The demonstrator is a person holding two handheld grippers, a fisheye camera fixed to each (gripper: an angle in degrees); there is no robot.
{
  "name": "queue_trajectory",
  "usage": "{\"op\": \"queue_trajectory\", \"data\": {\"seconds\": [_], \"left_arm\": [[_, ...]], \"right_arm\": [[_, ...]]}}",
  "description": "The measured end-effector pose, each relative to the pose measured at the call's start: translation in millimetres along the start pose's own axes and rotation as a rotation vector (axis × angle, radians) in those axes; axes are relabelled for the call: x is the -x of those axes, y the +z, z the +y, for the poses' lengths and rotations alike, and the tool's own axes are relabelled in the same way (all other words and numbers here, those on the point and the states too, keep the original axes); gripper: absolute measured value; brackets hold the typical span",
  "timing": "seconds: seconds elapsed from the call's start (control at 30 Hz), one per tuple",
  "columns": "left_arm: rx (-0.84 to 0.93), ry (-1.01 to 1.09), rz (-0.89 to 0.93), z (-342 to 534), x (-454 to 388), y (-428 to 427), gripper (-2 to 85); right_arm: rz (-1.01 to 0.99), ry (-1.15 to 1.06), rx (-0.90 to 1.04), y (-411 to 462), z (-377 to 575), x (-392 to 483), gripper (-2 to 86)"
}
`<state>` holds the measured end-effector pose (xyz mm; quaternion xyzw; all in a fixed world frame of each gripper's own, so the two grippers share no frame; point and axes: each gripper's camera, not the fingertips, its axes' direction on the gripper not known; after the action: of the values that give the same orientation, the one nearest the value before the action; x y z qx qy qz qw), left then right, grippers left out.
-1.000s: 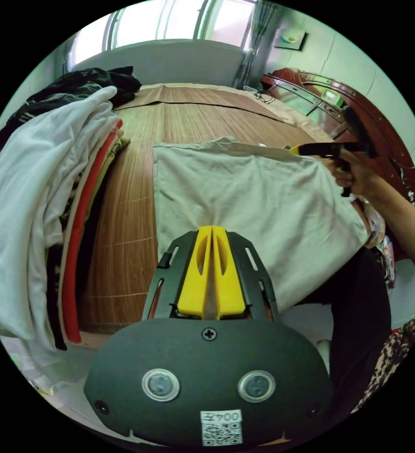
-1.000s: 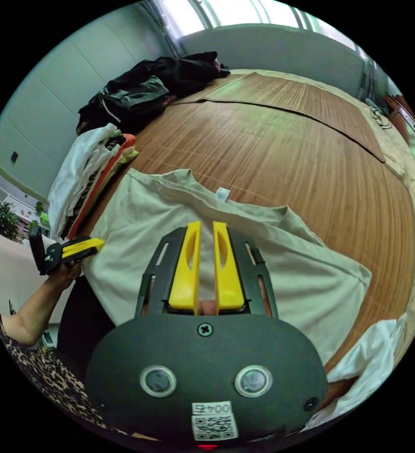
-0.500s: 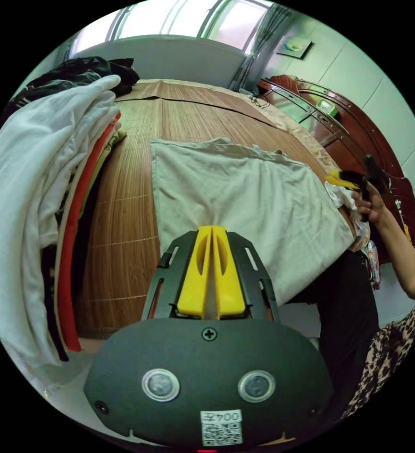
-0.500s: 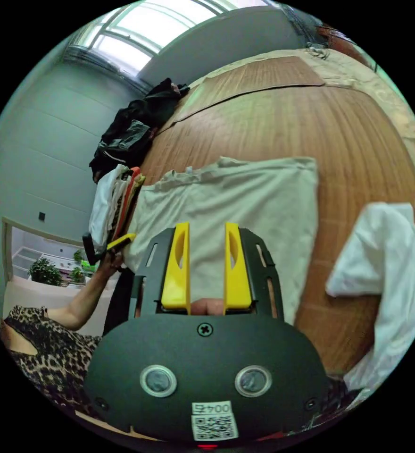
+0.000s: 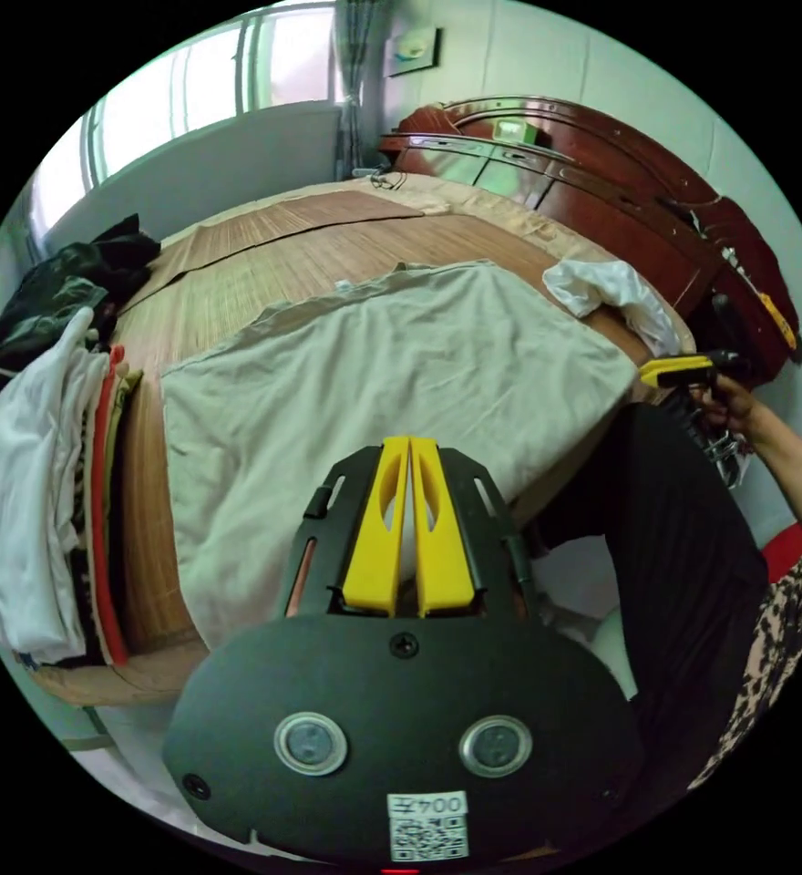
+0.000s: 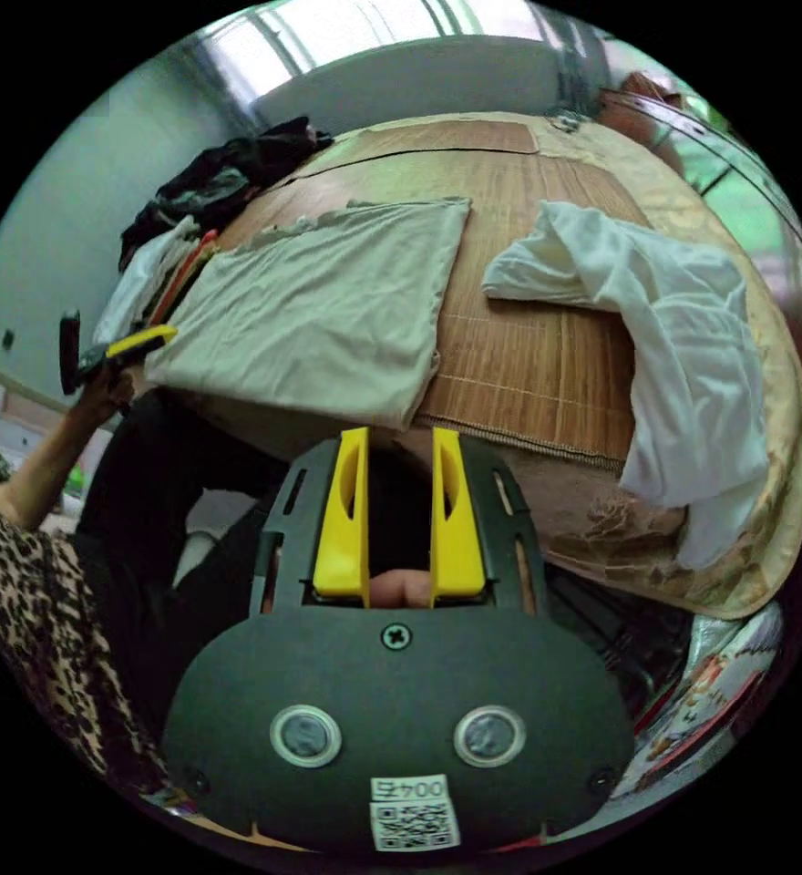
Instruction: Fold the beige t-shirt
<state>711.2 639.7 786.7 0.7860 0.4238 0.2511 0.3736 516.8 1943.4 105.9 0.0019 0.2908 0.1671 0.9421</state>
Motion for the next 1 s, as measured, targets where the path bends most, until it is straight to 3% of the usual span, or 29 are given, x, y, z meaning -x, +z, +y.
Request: {"op": "queue_trajectory", "data": {"seconds": [0.27,0.4,0.6,0.77,0.93,1.0], "left_arm": [[0.049,-0.240,-0.181,67,40,35,0.8],[0.147,-0.300,-0.116,84,52,77,0.8],[0.147,-0.270,-0.082,107,32,108,1.2],[0.040,-0.152,-0.106,116,-38,104,3.0],[-0.029,0.169,-0.015,94,-198,130,8.2],[-0.037,0.291,-0.005,87,-261,147,9.5]], "right_arm": [[0.133,-0.235,0.011,10,-10,30,6.8],[0.233,-0.323,0.056,22,-12,30,0.6],[0.037,-0.128,0.011,1,5,-33,4.7],[-0.092,-0.093,-0.002,6,-6,-44,12.3],[-0.002,-0.046,0.023,22,-22,-55,6.0],[-0.094,-0.047,0.043,19,-28,-68,0.8]]}}
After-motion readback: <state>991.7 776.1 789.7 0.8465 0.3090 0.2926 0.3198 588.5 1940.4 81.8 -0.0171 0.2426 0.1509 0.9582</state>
